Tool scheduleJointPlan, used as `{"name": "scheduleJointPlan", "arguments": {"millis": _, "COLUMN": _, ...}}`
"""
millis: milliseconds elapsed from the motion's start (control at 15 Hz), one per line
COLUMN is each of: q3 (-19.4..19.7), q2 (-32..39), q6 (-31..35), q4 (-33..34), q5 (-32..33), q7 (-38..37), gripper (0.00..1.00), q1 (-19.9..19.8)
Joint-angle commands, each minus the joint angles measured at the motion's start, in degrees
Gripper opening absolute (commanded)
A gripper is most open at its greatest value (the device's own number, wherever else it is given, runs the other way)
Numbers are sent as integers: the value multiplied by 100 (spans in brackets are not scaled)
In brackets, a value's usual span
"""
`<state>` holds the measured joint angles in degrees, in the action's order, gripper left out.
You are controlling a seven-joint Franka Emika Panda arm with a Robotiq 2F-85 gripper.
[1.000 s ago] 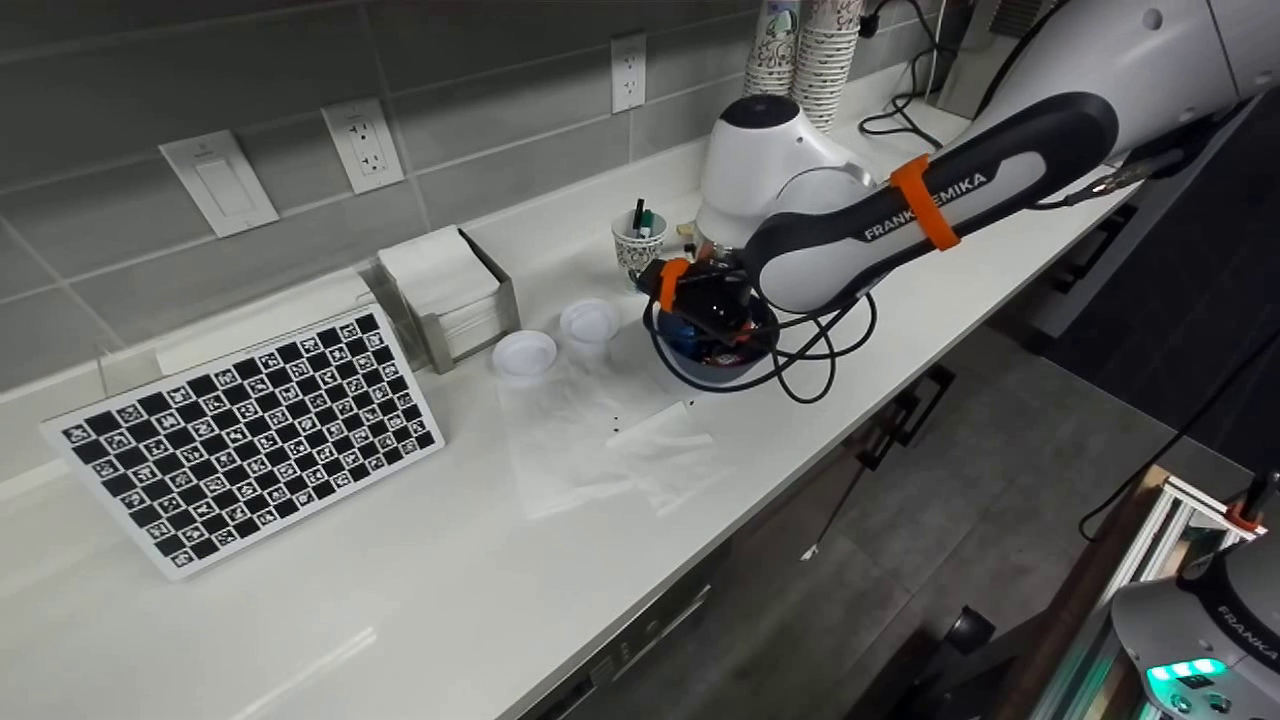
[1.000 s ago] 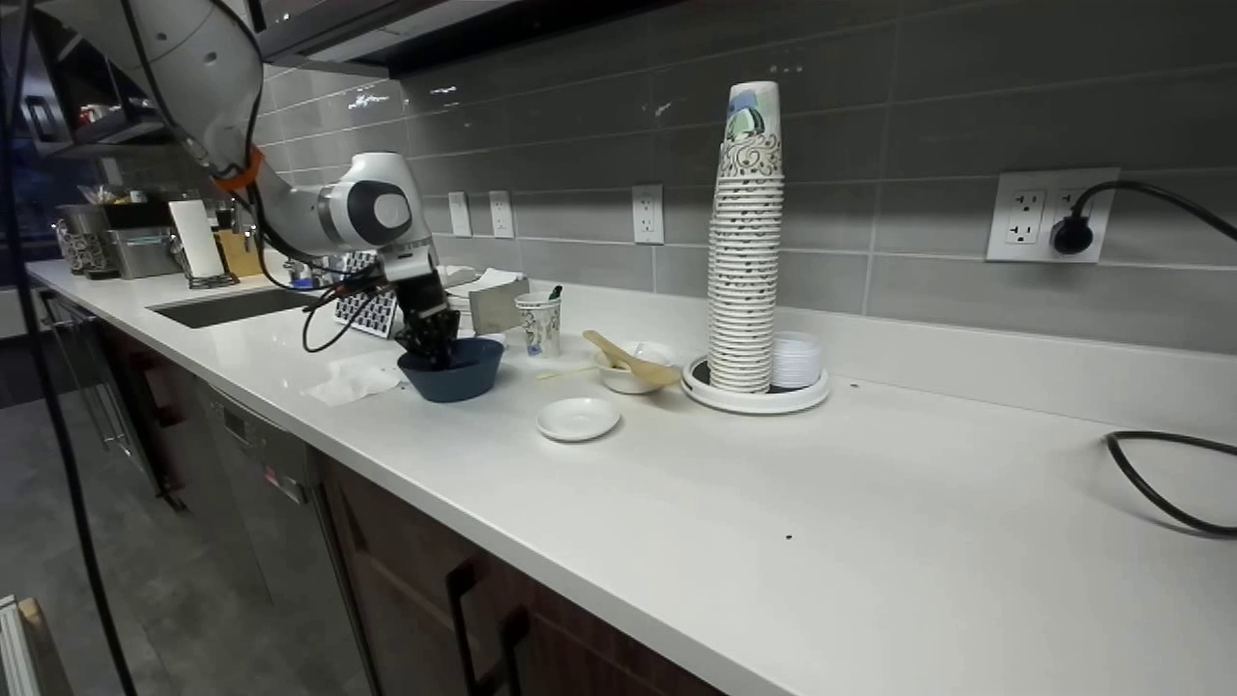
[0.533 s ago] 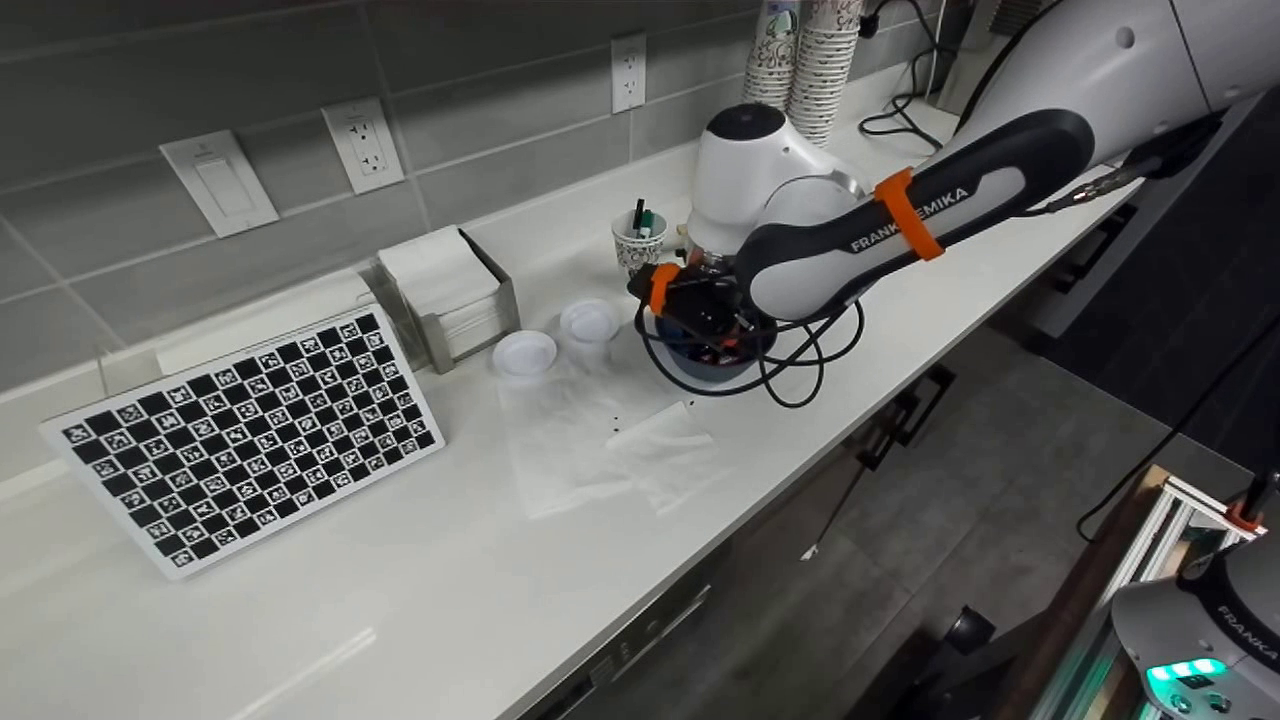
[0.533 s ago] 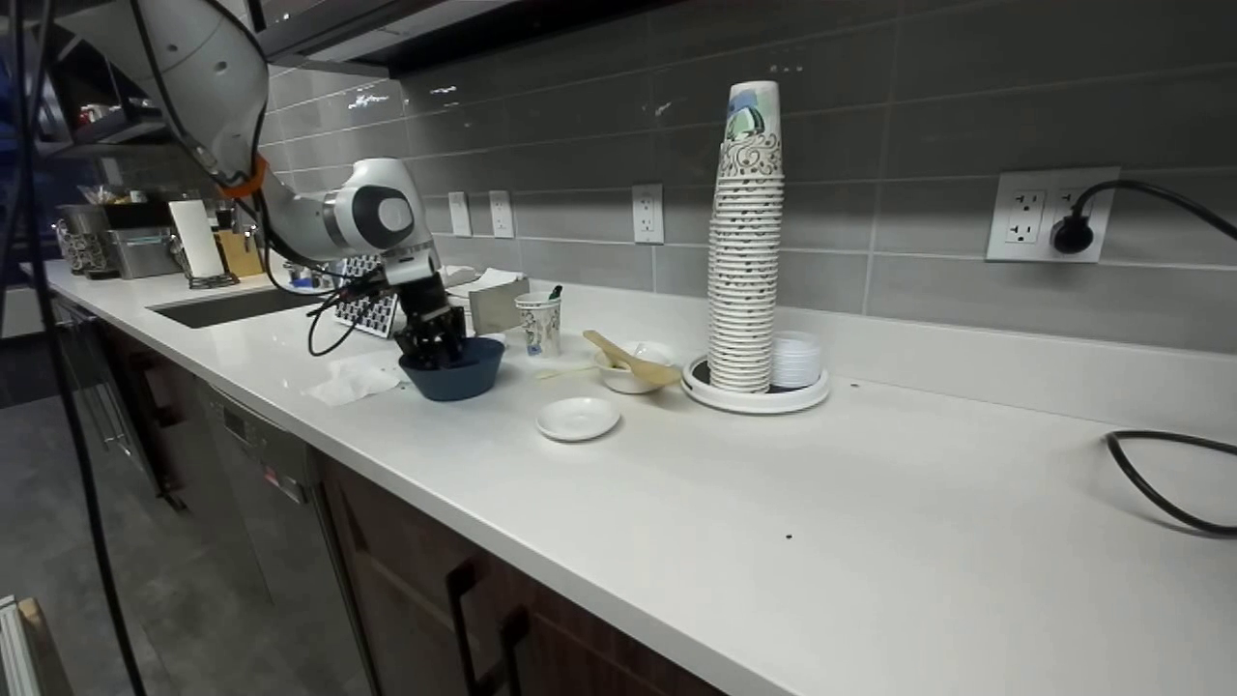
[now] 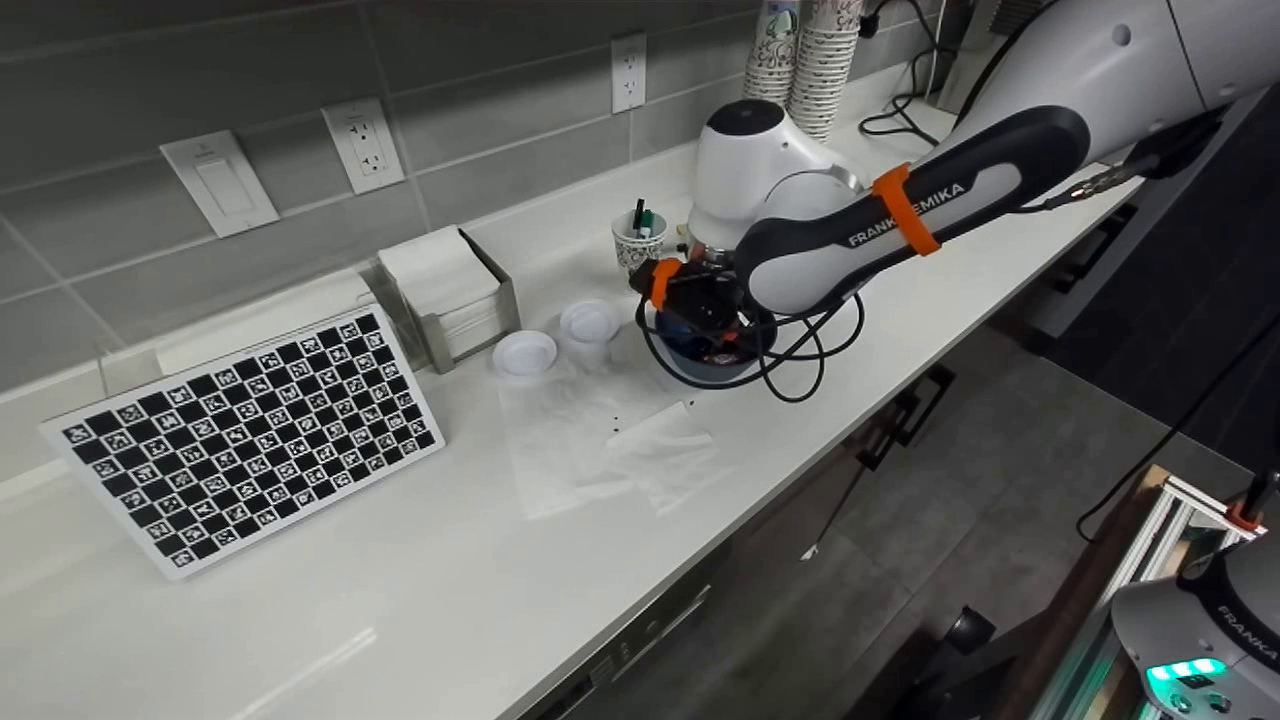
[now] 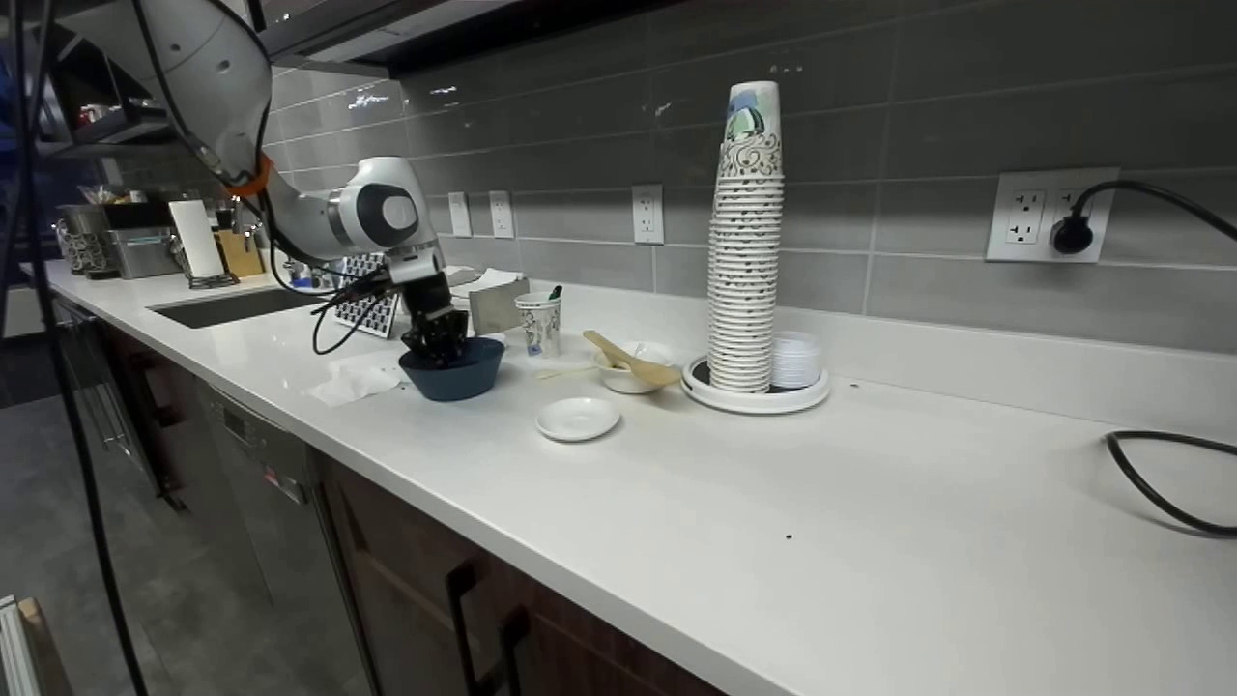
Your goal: Take one clip out of the blue bowl and place it on the white plate
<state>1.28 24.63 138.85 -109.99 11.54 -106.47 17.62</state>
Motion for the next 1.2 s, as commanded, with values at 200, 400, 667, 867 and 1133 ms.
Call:
{"name": "scheduleJointPlan", "arguments": {"millis": 200, "q3": 58, "q2": 264, "q6": -324, "q4": 309, "q5": 150, "q7": -235, "gripper": 16, "q1": 101}}
{"name": "scheduleJointPlan", "arguments": {"millis": 400, "q3": 52, "q2": 146, "q6": -297, "q4": 282, "q5": 128, "q7": -214, "gripper": 3, "q1": 74}}
{"name": "scheduleJointPlan", "arguments": {"millis": 667, "q3": -20, "q2": -218, "q6": -138, "q4": 130, "q5": -67, "q7": 37, "gripper": 0, "q1": -129}}
{"name": "scheduleJointPlan", "arguments": {"millis": 867, "q3": -70, "q2": -344, "q6": -97, "q4": 90, "q5": -198, "q7": 189, "gripper": 0, "q1": -275}}
{"name": "scheduleJointPlan", "arguments": {"millis": 1133, "q3": -125, "q2": -558, "q6": 87, "q4": -2, "q5": -422, "q7": 401, "gripper": 0, "q1": -475}}
